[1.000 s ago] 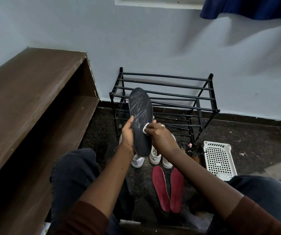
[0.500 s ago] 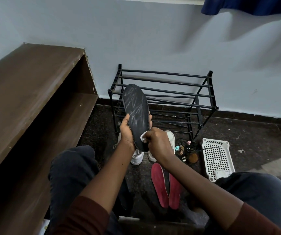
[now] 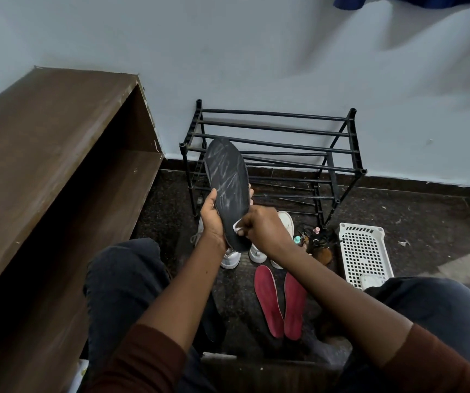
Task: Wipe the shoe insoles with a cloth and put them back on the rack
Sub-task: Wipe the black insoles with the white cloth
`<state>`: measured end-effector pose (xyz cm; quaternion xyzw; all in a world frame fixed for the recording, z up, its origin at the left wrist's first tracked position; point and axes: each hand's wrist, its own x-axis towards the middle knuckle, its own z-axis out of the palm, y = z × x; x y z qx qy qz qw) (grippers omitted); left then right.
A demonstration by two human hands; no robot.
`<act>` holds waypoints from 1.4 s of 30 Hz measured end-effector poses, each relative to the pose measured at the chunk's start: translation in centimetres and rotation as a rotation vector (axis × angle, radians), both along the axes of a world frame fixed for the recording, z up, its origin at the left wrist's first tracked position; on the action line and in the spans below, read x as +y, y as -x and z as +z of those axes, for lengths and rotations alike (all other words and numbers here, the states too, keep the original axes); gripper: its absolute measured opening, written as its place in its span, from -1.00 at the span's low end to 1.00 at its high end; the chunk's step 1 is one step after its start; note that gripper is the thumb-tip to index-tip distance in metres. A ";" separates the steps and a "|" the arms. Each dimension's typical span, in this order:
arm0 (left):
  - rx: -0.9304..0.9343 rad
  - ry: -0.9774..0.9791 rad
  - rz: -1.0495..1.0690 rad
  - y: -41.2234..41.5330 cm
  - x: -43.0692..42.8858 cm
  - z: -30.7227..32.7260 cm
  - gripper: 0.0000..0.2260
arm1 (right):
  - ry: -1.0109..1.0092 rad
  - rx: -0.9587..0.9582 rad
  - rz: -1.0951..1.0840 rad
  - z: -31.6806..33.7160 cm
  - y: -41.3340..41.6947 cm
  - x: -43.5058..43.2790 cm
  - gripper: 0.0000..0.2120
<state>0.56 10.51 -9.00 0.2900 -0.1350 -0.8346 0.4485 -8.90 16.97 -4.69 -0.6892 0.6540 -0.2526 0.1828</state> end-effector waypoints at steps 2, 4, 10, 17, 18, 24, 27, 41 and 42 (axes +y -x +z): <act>-0.010 -0.026 0.003 0.2 0.1 0.1 -0.44 | 0.020 0.027 0.019 -0.2 -0.1 0.3 -0.85; -0.049 -0.018 -0.008 0.4 0.1 0.2 -0.50 | 0.068 0.051 -0.001 -0.3 0.4 -0.3 -0.87; -0.202 0.005 -0.054 0.3 0.7 0.2 -0.53 | 0.091 0.106 -0.138 0.3 2.6 -3.1 -0.88; -0.168 -0.047 -0.046 -0.1 1.0 0.2 -0.57 | 0.031 0.148 -0.041 -1.1 1.5 -1.0 -0.83; -0.162 -0.057 -0.046 -0.1 1.1 0.2 -0.56 | -0.003 0.158 0.015 -1.4 1.4 -0.6 -0.83; -0.078 -0.100 -0.070 0.2 1.3 0.0 -0.44 | -0.042 0.188 0.140 -1.7 1.0 0.7 -0.86; -0.089 -0.076 -0.081 0.1 1.4 0.3 -0.44 | -0.040 0.188 0.062 -1.7 0.8 0.6 -0.89; -0.094 -0.054 -0.121 0.4 1.6 1.2 -0.52 | 0.045 0.186 -0.081 -0.3 2.4 -2.7 -0.82; -0.091 -0.058 -0.115 0.3 1.6 1.0 -0.51 | 0.029 0.169 -0.043 -0.7 2.0 -2.2 -0.81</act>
